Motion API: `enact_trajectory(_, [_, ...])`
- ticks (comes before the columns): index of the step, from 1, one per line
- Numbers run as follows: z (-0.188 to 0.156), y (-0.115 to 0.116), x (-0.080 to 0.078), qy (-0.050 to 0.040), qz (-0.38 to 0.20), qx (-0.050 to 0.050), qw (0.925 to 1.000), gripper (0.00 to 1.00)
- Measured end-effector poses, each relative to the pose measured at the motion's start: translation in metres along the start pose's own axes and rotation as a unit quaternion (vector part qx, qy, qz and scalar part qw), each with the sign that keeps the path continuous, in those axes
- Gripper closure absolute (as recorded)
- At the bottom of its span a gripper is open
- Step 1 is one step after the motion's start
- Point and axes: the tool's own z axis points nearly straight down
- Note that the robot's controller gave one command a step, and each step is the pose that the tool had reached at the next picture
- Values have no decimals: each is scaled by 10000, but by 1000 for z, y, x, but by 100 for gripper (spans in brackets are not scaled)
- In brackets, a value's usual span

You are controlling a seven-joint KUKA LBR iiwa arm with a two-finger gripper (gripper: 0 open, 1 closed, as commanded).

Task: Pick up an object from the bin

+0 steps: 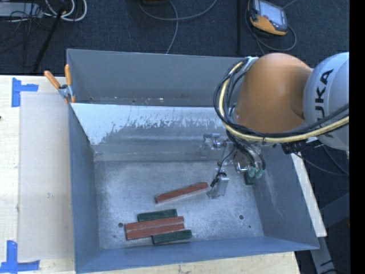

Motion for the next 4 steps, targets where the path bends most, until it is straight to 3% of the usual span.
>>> enact_trajectory(1, [154, 3, -15, 32, -1310, 0, 9914, 0])
enact_trajectory(2, [168, -16, -35, -7, -1500, 4, 9887, 0])
enact_trajectory(3, [166, -15, -35, -7, -1492, 0, 9888, 100])
enact_trajectory(4, [-19, -45, -41, -53, -1607, 14, 9870, 100])
